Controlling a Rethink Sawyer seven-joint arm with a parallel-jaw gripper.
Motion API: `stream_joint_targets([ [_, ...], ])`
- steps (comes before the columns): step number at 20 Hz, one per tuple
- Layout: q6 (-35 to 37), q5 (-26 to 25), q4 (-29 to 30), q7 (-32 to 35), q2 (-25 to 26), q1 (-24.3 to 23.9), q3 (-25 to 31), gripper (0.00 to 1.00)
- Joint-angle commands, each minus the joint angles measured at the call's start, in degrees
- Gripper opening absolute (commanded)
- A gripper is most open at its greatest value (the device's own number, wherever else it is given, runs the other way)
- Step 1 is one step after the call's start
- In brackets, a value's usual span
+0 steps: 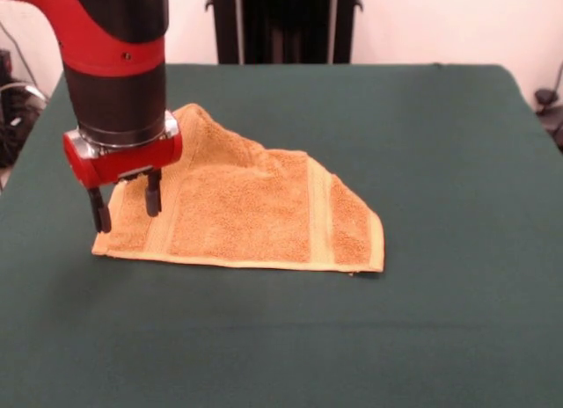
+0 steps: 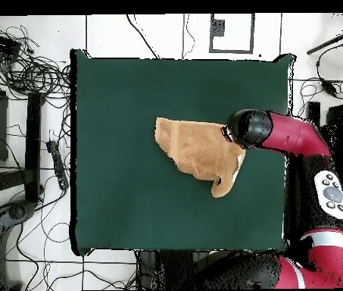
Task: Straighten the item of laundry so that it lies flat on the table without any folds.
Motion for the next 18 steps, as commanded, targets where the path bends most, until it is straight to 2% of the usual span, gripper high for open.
stream_joint_targets([
  [1, 5.8, -3.9, 5.5, 0.0, 3.1, 1.3, 0.5, 1.0],
  [8, 11.8, -4.1, 0.8, 0.5, 6.1, 2.7, -2.9, 1.0],
  [18, 13.6, -6.0, -4.6, -0.7, 10.3, 1.6, -3.0, 1.0],
])
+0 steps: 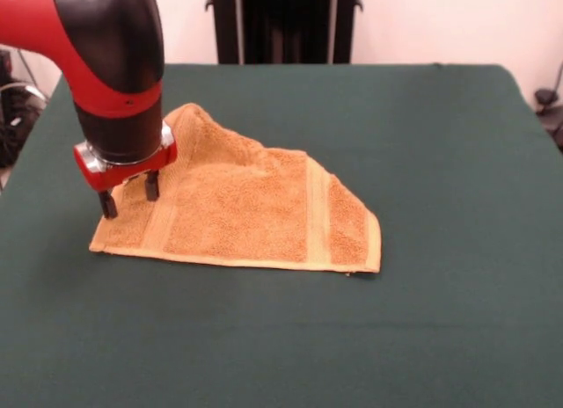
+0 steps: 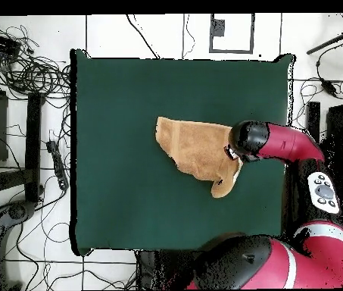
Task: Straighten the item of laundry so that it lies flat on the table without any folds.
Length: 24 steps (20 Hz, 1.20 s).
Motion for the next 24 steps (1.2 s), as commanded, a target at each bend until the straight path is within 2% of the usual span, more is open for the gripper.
stream_joint_targets([
  [1, 6.0, -3.6, -3.1, -0.9, 5.6, 1.0, 1.1, 1.0],
  [4, 1.8, -4.2, -4.5, -1.2, 8.2, -0.6, 1.9, 1.0],
  [8, -5.1, -4.6, -3.5, -0.3, 8.5, -2.4, 3.0, 1.0],
  [9, -6.2, -4.4, -3.2, 0.6, 8.5, -2.9, 3.2, 0.0],
  [16, -7.8, -4.5, -2.4, 0.5, 8.1, -3.5, 3.6, 0.0],
  [19, -8.4, -6.0, -2.1, -2.4, 7.6, -3.7, 4.6, 0.0],
  [21, -10.7, -5.4, -0.5, -3.0, 6.8, -4.9, 6.1, 0.0],
  [24, -16.8, -6.9, 1.4, -7.6, 5.1, -6.9, 10.1, 0.0],
])
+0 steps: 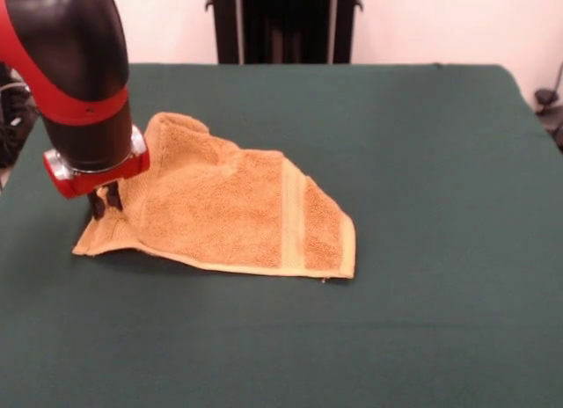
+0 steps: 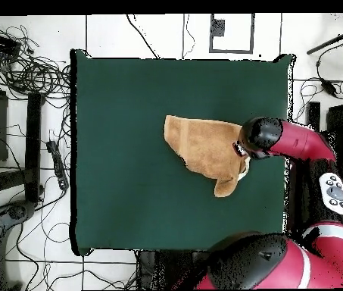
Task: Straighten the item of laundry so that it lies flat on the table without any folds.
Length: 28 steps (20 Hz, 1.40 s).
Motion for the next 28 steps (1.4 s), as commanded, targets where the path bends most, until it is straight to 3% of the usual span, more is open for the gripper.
stream_joint_targets([
  [1, -20.0, -7.7, 5.0, -8.8, 3.3, -4.4, 9.4, 0.0],
  [9, -27.1, -14.9, 4.1, -11.1, 1.2, -5.4, 14.4, 0.0],
  [18, -29.9, -21.2, 4.7, -12.8, -2.2, -8.1, 20.7, 0.0],
  [24, -31.0, -24.1, 5.1, -10.8, -1.2, -10.1, 23.1, 0.0],
  [25, -31.0, -24.7, 5.4, -9.4, -1.1, -10.8, 24.1, 1.0],
  [28, -31.1, -24.2, 5.9, -8.4, -0.8, -11.6, 25.1, 1.0],
])
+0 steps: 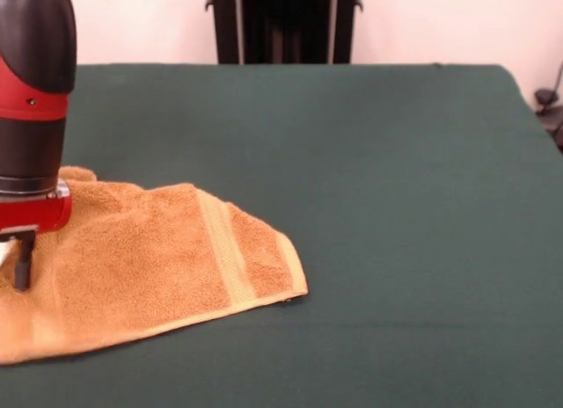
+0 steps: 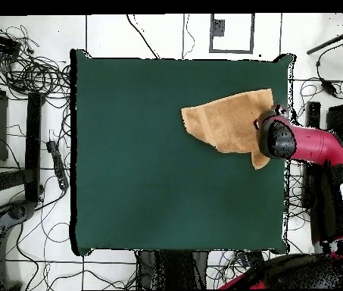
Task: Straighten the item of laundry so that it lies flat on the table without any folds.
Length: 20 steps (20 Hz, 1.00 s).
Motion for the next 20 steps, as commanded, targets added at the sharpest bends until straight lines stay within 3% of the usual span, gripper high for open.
stream_joint_targets([
  [1, -3.1, -3.4, 4.5, -8.2, 1.3, -0.7, 10.0, 1.0],
  [9, -2.6, -6.0, 4.3, -8.7, 1.1, -0.5, 10.7, 1.0],
  [16, 10.9, 0.3, 4.9, -2.5, -0.2, 1.6, 6.2, 1.0],
  [20, 14.0, 2.1, 5.5, -1.5, -0.6, 1.8, 5.5, 1.0],
])
